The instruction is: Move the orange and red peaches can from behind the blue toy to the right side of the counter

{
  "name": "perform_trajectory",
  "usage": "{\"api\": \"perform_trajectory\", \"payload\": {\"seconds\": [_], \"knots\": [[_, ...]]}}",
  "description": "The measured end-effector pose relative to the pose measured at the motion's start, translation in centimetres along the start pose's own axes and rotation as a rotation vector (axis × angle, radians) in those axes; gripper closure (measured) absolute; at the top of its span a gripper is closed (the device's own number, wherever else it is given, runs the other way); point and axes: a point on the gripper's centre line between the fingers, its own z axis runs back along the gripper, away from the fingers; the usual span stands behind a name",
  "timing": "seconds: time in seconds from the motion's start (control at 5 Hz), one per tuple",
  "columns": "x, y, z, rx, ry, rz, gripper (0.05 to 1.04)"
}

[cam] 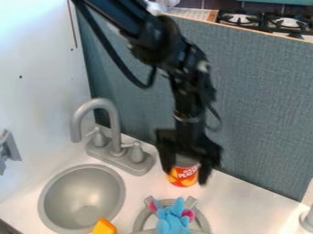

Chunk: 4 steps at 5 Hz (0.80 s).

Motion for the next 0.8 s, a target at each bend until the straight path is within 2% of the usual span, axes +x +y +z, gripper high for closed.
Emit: {"api": "perform_trajectory", "payload": {"seconds": [0.2,0.4,0.6,0.8], "knots": [[2.2,3.3,-1.1,0.0,-0.033,0.091,0.083],[4.0,4.3,-2.3,0.016,-0.027,0.108,0.083],[4.8,4.7,-3.5,0.051,0.006,0.078,0.083],[5.8,5.6,-4.6,0.061,0.024,0.062,0.083]]}}
